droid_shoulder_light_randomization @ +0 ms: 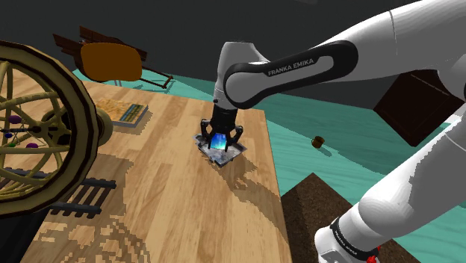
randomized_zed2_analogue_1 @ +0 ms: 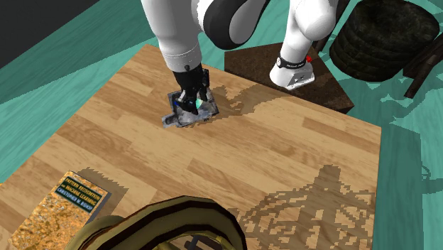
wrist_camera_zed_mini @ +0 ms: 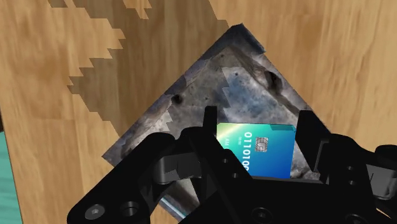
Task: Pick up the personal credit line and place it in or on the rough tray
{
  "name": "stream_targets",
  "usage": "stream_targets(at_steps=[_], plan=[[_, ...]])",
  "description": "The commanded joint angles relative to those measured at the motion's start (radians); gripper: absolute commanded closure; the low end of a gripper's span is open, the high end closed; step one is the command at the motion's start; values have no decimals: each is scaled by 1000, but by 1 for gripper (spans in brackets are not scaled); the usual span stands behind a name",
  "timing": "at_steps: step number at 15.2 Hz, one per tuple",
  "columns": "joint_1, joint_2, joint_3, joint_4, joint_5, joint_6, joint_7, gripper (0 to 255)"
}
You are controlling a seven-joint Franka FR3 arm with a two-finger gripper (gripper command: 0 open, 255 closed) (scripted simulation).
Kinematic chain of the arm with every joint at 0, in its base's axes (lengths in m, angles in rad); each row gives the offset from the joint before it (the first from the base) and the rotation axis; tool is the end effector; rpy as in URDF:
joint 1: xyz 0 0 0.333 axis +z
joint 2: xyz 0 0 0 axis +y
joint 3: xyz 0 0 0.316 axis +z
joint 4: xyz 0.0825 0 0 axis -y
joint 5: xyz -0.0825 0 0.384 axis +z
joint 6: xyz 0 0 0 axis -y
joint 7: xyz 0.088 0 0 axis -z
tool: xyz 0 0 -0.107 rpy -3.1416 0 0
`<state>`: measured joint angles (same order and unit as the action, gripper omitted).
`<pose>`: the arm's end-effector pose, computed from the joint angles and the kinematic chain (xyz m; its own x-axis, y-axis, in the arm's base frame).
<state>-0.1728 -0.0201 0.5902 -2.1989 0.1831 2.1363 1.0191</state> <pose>0.4742 0.2195 0.3870 0.7556 -0.6388 -0.1449 -0.6485 -0.7607 -0.0280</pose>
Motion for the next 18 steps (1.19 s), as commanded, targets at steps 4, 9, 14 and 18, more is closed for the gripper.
stream_targets(at_steps=[4,9,14,18], plan=[[0,0,0,0,0,0,0,0],[-3,-16,-4,19,6,-34,-5,0],[-11,-54,-16,80,18,-130,-17,0],[-11,-53,-16,81,18,-130,-16,0]])
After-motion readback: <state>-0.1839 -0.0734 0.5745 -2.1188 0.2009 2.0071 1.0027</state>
